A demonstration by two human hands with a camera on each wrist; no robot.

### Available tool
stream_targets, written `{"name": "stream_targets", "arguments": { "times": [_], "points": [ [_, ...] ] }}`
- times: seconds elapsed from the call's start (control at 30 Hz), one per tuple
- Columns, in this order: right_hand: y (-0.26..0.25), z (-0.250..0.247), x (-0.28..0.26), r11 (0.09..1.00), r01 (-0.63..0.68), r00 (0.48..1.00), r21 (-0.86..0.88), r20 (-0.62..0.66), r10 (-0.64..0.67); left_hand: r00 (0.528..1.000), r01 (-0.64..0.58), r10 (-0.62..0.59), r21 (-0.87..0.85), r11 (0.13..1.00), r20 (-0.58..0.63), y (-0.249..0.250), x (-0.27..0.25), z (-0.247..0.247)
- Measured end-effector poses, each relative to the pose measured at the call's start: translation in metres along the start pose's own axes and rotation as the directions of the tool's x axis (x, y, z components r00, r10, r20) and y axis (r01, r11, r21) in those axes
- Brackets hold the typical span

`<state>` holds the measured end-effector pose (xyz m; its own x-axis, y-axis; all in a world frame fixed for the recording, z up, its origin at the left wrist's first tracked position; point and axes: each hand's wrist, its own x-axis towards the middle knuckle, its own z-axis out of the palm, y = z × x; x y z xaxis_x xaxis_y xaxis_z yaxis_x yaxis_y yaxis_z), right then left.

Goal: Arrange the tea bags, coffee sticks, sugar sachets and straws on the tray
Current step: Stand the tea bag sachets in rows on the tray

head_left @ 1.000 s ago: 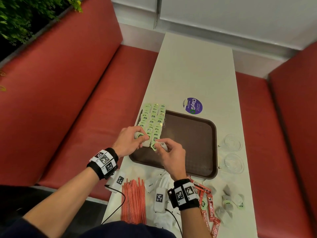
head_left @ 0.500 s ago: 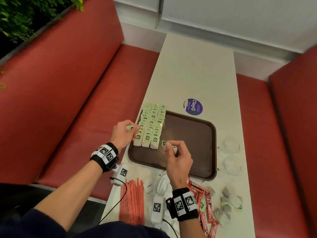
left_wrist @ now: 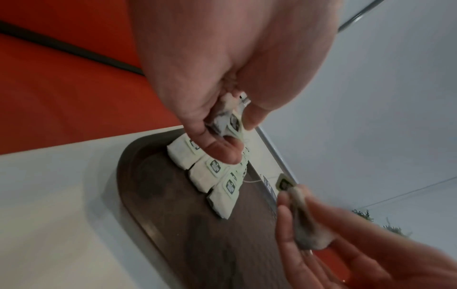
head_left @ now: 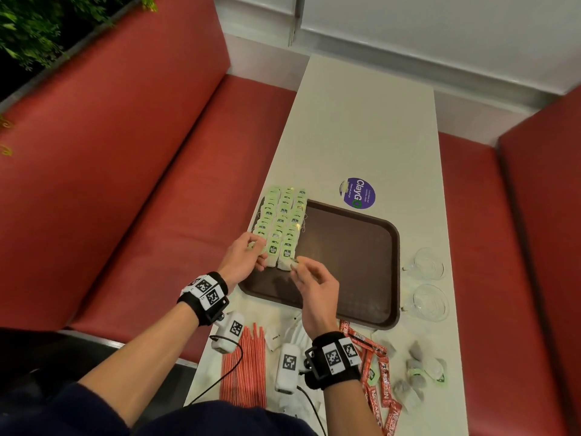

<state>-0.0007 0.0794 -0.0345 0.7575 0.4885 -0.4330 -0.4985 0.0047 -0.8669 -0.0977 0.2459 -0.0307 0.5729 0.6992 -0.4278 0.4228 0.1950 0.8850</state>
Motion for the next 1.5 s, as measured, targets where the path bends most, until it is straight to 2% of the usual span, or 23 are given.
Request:
{"name": "stream_targets", "arguments": {
  "times": [0.17,0.27,0.4,0.57,0.63,0.73,0.9,0.97,1.1,1.27,1.5],
  "points": [
    [0.013,-0.003,0.012,0.984,-0.145,0.987,-0.104,0.046,0.151,0.999,-0.034,0.033,0.034,0.999,0.024,-0.011,0.003,-0.006],
    [0.015,-0.003,0.016,0.972,-0.169,0.979,-0.163,0.083,0.184,0.998,-0.059,0.059,0.091,0.994,0.01,-0.014,0.005,-0.011],
    [0.014,-0.003,0.02,0.959,-0.066,0.987,-0.275,0.126,0.104,0.996,-0.093,0.092,0.143,0.985,0.016,-0.013,0.006,-0.016],
    [0.008,0.003,0.02,0.882,0.121,0.979,-0.455,0.201,-0.031,0.991,-0.121,0.105,0.226,0.967,0.084,-0.019,0.005,-0.018],
    [0.007,0.005,0.019,0.895,0.122,0.975,-0.429,0.219,-0.028,0.987,-0.133,0.107,0.241,0.961,0.12,-0.02,0.003,-0.017],
    [0.002,0.006,0.015,0.938,0.09,0.97,-0.334,0.241,-0.007,0.966,-0.162,0.1,0.26,0.952,0.237,-0.019,-0.002,-0.015],
    [-0.001,0.008,0.01,0.954,0.062,0.978,-0.293,0.209,0.001,0.924,-0.198,0.129,0.162,0.967,0.359,-0.011,-0.013,-0.012],
    [-0.002,0.009,0.008,0.964,0.042,0.975,-0.262,0.223,0.018,0.92,-0.2,0.137,0.14,0.97,0.368,-0.009,-0.013,-0.011],
    [-0.014,0.009,0.001,0.975,0.067,0.962,-0.213,0.272,-0.006,0.944,-0.135,0.097,0.1,0.986,0.314,-0.006,-0.014,-0.012],
    [-0.025,0.003,0.002,0.839,0.233,0.926,-0.492,0.376,-0.036,0.931,-0.151,0.102,0.115,0.982,0.35,-0.008,-0.011,-0.017],
    [-0.027,0.005,0.011,0.674,0.313,0.945,-0.669,0.289,-0.152,0.903,-0.335,0.192,0.351,0.874,0.385,-0.002,-0.006,-0.019]
  ]
}}
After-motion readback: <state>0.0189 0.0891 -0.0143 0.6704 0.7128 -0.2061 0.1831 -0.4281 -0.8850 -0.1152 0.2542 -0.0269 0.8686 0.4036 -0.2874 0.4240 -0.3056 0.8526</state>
